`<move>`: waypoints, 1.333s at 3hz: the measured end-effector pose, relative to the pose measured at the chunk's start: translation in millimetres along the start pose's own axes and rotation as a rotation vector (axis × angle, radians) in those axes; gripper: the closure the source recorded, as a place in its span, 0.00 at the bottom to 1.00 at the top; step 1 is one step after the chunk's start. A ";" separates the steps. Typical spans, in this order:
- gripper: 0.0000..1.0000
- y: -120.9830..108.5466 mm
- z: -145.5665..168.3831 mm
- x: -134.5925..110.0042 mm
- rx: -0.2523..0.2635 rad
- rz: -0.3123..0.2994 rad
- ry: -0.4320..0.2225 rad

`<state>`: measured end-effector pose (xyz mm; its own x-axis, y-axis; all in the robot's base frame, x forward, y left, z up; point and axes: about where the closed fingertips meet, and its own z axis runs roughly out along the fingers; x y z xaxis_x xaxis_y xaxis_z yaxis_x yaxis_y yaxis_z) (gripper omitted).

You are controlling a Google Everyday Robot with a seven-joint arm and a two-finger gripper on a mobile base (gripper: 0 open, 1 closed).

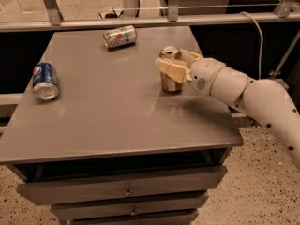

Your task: Place orange can upright

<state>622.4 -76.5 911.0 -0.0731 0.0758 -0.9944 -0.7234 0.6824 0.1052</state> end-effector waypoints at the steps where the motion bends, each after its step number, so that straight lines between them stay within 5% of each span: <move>1: 0.00 -1.7 -1.5 1.9 0.007 0.001 0.004; 3: 0.00 -16.3 -50.5 -24.4 0.051 0.040 0.042; 4: 0.00 -28.7 -117.9 -46.6 0.062 0.099 0.057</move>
Offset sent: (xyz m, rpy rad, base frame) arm -0.0139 -0.0413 0.0088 -0.0179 0.0556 -0.0523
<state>565.6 -185.3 953.8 -0.1820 0.1047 -0.9777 -0.6670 0.7174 0.2010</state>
